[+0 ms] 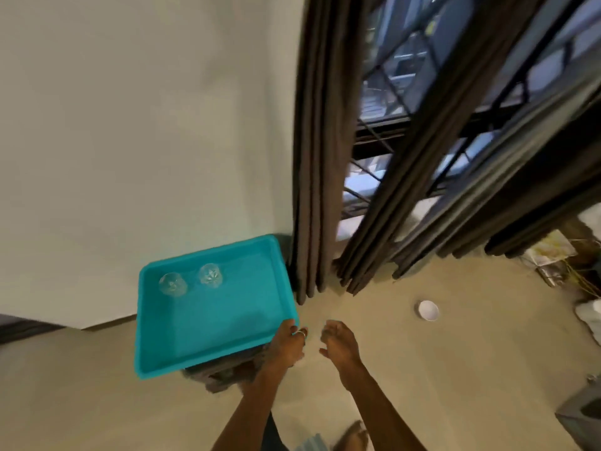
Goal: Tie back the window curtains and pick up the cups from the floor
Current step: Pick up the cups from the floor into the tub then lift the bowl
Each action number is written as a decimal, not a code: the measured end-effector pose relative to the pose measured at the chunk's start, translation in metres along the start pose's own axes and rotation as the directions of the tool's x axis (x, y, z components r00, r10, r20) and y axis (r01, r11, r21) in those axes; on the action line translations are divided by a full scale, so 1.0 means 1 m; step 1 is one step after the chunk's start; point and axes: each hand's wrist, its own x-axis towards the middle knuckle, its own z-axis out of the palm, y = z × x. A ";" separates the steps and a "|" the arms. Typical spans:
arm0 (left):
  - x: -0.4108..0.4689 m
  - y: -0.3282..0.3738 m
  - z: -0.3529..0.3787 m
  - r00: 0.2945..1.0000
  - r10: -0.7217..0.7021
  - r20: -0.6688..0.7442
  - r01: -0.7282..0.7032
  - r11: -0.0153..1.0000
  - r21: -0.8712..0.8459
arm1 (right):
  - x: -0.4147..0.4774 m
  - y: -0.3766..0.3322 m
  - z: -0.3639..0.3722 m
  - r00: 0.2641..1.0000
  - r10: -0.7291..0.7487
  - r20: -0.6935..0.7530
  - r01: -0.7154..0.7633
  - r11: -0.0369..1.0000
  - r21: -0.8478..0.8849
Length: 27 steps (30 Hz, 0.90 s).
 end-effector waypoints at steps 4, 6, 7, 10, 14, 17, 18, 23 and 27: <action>-0.027 0.010 0.075 0.996 0.016 0.090 -0.014 1.000 -0.026 | -0.019 0.016 -0.078 0.996 0.010 -0.093 -0.001 0.995 0.096; -0.043 0.025 0.104 0.995 0.014 0.094 -0.009 0.998 -0.059 | -0.023 0.017 -0.105 0.990 0.010 -0.139 0.008 0.992 0.129; -0.050 0.032 0.117 0.994 0.014 0.107 -0.006 0.998 -0.069 | -0.024 0.015 -0.114 0.988 0.018 -0.154 0.006 0.988 0.154; -0.053 0.041 0.150 0.991 0.029 0.128 -0.024 0.999 -0.043 | -0.018 0.017 -0.136 0.980 0.016 -0.197 0.025 0.979 0.205; -0.036 0.046 0.175 0.991 0.008 0.132 -0.012 1.000 0.026 | 0.001 0.016 -0.156 0.980 -0.010 -0.201 0.030 0.995 0.093; -0.016 0.062 0.190 0.990 -0.035 0.139 0.035 0.999 0.007 | 0.021 0.013 -0.182 0.972 -0.025 -0.235 0.013 0.998 -0.056; -0.008 0.070 0.196 0.989 -0.040 0.143 0.041 0.999 -0.010 | 0.030 0.013 -0.194 0.967 -0.038 -0.251 0.012 0.995 -0.102; 0.024 0.120 0.242 0.984 0.023 0.177 -0.025 1.000 0.004 | 0.065 -0.002 -0.262 0.927 -0.054 -0.372 -0.013 0.985 -0.174; 0.027 0.153 0.278 0.966 0.064 0.251 -0.081 0.995 0.055 | 0.059 -0.045 -0.289 0.904 -0.037 -0.426 -0.034 0.987 -0.157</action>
